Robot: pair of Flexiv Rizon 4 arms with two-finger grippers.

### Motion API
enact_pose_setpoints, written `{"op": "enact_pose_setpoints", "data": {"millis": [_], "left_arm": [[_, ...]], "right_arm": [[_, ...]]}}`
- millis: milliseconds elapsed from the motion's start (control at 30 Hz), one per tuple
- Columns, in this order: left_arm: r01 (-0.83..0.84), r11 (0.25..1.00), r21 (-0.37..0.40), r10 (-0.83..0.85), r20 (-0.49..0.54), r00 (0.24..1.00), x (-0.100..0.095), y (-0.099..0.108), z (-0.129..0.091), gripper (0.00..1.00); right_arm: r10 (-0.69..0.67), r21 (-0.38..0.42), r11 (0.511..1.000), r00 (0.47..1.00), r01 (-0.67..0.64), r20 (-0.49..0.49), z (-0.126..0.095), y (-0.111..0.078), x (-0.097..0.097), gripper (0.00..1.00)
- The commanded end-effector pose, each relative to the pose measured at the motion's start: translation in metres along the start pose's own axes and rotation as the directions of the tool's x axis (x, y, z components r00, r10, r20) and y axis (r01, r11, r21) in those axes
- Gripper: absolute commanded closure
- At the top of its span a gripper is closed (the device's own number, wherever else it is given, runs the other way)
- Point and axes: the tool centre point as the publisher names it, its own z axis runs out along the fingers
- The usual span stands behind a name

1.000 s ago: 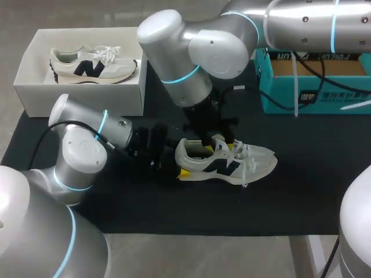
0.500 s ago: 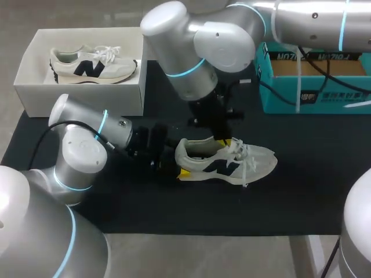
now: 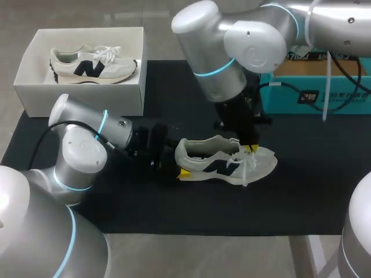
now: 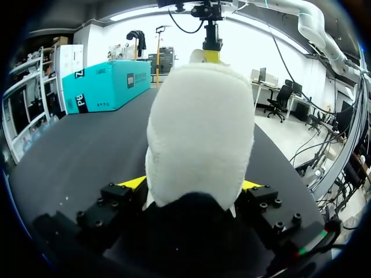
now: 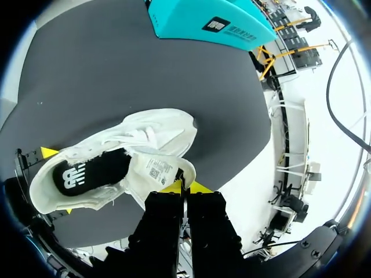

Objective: Take the shoe out of the shoebox, open the shoe tongue, remove and reinsert the insole, then place the shoe into the shoebox

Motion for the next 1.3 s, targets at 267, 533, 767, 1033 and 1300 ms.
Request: {"op": "enact_pose_setpoints", "data": {"millis": [267,533,767,1033,1300], "left_arm": [[0.000,1.000,-0.002,0.000,-0.001,1.000,-0.003,0.002,0.001,1.00],[0.000,1.000,-0.002,0.000,-0.001,1.000,-0.003,0.002,0.001,1.00],[0.000,1.000,-0.002,0.000,-0.001,1.000,-0.003,0.002,0.001,1.00],[0.000,1.000,-0.002,0.000,-0.001,1.000,-0.003,0.002,0.001,1.00],[0.000,1.000,-0.002,0.000,-0.001,1.000,-0.003,0.002,0.001,1.00]], "right_arm": [[0.233,0.070,0.971,0.971,-0.229,-0.056,0.040,0.004,-0.018,1.00],[0.241,0.101,0.967,0.969,-0.234,-0.064,0.054,0.009,-0.012,0.99],[0.240,0.106,0.967,0.968,-0.232,-0.072,0.050,0.011,-0.009,0.15],[0.246,0.077,0.968,0.957,-0.237,-0.151,0.025,0.005,-0.007,0.00],[0.211,-0.015,0.976,0.962,-0.217,-0.174,-0.005,0.005,-0.007,0.00]]}}
